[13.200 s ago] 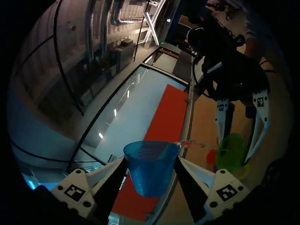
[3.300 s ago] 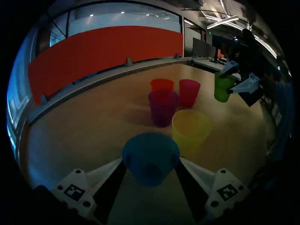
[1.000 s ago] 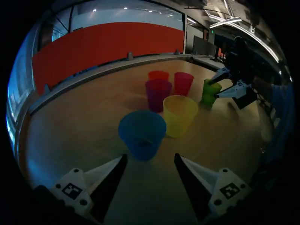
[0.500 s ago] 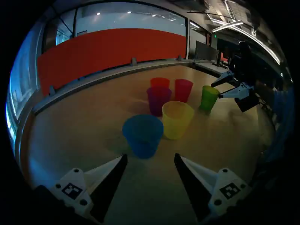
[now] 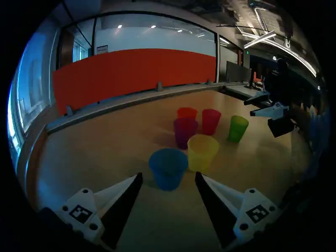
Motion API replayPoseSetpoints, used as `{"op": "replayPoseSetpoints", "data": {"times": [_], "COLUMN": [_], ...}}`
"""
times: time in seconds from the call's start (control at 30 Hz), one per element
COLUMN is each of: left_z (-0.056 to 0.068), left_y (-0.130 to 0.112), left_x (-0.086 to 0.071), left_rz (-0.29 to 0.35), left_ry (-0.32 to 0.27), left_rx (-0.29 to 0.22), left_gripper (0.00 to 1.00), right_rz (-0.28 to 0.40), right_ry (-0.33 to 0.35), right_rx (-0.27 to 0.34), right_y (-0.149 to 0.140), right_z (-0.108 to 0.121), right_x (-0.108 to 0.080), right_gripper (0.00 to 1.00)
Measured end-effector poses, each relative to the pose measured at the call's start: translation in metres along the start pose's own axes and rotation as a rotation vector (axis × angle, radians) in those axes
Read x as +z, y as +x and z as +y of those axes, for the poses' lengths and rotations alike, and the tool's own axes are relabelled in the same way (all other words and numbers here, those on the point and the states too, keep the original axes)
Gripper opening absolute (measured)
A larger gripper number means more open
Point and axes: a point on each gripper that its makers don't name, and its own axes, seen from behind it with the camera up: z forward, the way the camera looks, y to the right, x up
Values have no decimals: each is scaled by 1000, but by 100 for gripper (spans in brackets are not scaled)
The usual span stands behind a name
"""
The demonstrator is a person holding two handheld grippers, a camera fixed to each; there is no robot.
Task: Pour water
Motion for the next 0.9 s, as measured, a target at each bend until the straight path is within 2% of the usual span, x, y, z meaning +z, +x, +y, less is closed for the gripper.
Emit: {"op": "replayPoseSetpoints", "data": {"times": [0.4,0.6,0.9], "left_z": [-12,-22,-40], "left_y": [39,54,79], "left_x": [-15,-24,-47], "left_rz": [151,215,349], "left_ry": [102,177,318], "left_rx": [-26,-26,-73], "left_gripper": [93,92,93], "right_rz": [157,217,342], "right_ry": [-104,-156,-335], "right_rx": [28,50,122], "right_y": [46,59,77], "right_z": [7,13,53], "right_x": [-7,-14,-35], "right_gripper": [100,100,100]}}
